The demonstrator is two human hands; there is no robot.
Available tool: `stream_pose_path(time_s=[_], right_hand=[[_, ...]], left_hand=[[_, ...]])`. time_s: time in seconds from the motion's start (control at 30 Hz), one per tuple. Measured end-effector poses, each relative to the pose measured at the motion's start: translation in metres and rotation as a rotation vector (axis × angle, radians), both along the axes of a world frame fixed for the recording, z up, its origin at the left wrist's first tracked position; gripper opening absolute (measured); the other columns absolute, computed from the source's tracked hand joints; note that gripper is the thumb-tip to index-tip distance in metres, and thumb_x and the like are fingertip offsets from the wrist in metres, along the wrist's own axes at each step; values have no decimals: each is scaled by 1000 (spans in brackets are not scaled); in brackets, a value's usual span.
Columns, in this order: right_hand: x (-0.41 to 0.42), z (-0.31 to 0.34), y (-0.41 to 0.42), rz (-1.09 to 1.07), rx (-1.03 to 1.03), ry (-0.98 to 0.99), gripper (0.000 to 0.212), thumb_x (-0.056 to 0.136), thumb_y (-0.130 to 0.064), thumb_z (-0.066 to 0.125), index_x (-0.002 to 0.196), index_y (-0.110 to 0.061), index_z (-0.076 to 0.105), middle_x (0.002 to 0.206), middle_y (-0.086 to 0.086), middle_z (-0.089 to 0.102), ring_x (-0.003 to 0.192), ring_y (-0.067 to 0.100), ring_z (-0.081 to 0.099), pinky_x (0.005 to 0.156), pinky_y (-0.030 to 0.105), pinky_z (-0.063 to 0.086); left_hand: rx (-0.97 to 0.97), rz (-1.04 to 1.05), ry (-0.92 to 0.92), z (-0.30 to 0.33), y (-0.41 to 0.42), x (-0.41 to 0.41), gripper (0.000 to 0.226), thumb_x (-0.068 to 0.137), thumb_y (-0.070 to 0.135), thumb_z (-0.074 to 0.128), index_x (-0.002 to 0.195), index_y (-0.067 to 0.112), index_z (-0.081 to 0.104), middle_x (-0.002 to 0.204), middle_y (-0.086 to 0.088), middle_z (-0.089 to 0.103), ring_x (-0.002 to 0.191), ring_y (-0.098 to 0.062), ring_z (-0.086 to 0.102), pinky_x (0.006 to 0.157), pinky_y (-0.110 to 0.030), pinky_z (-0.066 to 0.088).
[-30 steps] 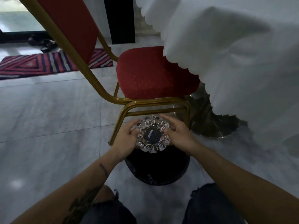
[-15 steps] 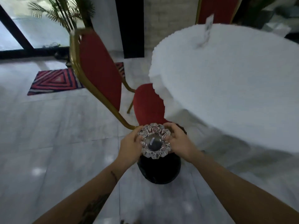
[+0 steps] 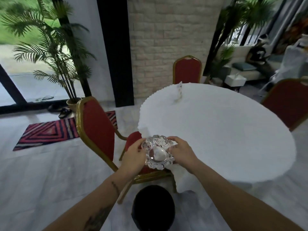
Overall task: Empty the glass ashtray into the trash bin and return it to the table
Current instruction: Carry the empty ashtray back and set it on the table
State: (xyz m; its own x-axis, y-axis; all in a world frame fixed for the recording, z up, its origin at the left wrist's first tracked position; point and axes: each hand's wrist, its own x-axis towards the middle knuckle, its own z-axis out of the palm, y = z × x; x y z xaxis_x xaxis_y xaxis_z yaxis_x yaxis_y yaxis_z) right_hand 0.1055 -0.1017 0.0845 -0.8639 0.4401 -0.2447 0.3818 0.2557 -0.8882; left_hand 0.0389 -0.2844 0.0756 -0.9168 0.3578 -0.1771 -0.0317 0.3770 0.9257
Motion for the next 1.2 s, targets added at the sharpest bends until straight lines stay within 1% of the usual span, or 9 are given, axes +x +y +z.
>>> stream_pose_path(time_s=[0.1,0.23,0.33,0.53,0.6,0.7,0.87,1.07,1.2], right_hand=[[-1,5,23,-31,9,9,49,88,-4,49,126,-32,61,100,14,70,83,35,72,69,53,63],[-6,4,70,-66,-14,2,48,91,-4,47,134,-26,53,115,12,64,86,27,68,63,38,63],[-19,-5,117,-72,-14,-39,45,90,-7,47,130,-24,57,123,12,62,88,25,69,61,34,63],[-41,-32,214,-59,28,-77,55,87,0,46,138,-18,57,134,6,61,118,25,60,98,35,52],[-47,-44,243,-52,14,-121,54,87,-5,45,137,-19,58,135,4,60,118,23,59,97,34,52],[-58,-62,284,-32,3,-171,39,79,-15,44,112,-30,60,119,2,62,96,16,55,68,18,46],[-70,-78,336,-46,-23,-222,48,78,-7,48,120,-23,63,126,6,65,92,15,58,52,7,41],[-72,-88,367,-82,-87,-246,62,92,-3,49,152,-17,40,144,7,51,102,15,51,56,7,38],[-74,-88,371,-80,-83,-241,62,88,-2,50,148,-19,44,142,4,55,110,16,52,86,22,39]], left_hand=[[21,-21,-91,0,30,-10,59,90,8,45,141,37,54,62,2,67,52,-16,56,48,-39,47],[89,-39,-162,5,81,-14,57,91,-2,50,136,32,56,91,-10,76,66,-19,68,52,-30,55],[114,-26,-230,-8,127,-25,58,92,-3,58,134,36,55,99,-20,79,84,-29,76,76,-48,66],[115,30,-314,-38,228,-44,54,95,-2,54,138,29,56,114,-30,72,101,-44,74,88,-54,63],[101,52,-346,-50,259,-49,52,96,-1,53,138,30,57,115,-29,71,105,-47,72,86,-54,63],[86,77,-390,-62,301,-54,51,95,0,55,137,30,58,115,-25,71,102,-46,73,85,-53,64],[18,63,-424,-79,356,-60,66,85,-13,49,134,31,54,112,-15,72,90,-32,71,89,-57,60],[-32,66,-397,-116,394,-73,68,74,1,56,113,56,62,110,1,76,103,-29,74,92,-53,62],[-81,61,-359,-126,405,-78,71,73,0,54,126,48,58,114,7,77,104,-26,74,90,-50,63]])
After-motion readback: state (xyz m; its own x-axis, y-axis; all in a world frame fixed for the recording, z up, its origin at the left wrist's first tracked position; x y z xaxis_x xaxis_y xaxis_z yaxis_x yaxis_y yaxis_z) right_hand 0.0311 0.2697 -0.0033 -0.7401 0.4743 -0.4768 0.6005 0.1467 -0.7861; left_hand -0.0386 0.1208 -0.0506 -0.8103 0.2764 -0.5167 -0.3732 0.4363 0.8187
